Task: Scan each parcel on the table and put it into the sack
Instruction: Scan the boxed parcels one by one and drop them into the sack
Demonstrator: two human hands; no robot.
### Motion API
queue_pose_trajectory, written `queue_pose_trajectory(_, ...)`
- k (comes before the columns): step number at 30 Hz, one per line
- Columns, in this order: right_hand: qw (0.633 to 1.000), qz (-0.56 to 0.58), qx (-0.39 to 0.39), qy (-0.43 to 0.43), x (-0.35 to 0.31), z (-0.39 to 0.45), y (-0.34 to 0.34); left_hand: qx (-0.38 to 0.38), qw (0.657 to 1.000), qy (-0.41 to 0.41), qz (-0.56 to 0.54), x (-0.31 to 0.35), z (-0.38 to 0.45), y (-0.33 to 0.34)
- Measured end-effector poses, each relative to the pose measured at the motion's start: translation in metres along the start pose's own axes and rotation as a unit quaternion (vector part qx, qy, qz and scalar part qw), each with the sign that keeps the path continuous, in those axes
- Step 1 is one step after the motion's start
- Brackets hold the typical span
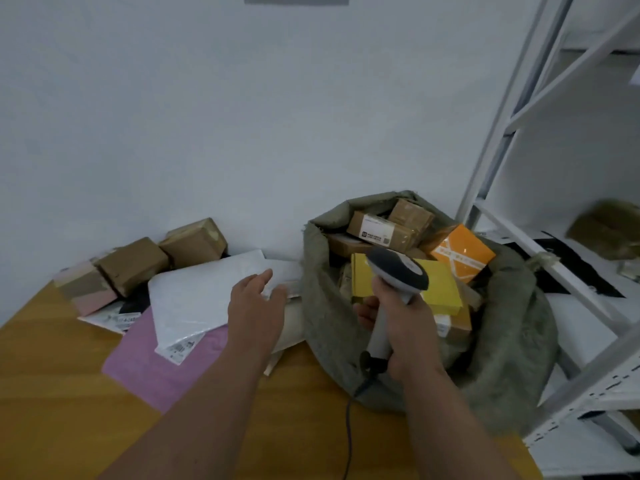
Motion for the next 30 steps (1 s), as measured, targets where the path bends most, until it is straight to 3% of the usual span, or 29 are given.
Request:
queue_pose_trajectory(13, 0.992, -0.058, -0.096, 0.049, 0.101, -0.103, 0.176, 0.024, 0.990, -0.135, -0.037, -0.130, 0.021, -0.196)
queue_pose_trajectory(20, 0.982, -0.121, -0.136, 0.042, 0.125, -0.110, 0.242, 0.049, 0.973, -0.205, -0.090, -0.174, 0.043, -0.238)
queue_pose_trajectory(30, 0.964, -0.140, -0.206, 0.091, 0.176, -0.051, 0.355, 0.086, 0.954, -0.280, -0.063, -0.235, 0.127, -0.268)
Point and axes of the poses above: each hand's wrist, its own z-axis towards the middle knuckle, its own y-axis out of the palm, x = y × z, the point moved 2 cm from there along z, towards the middle knuckle
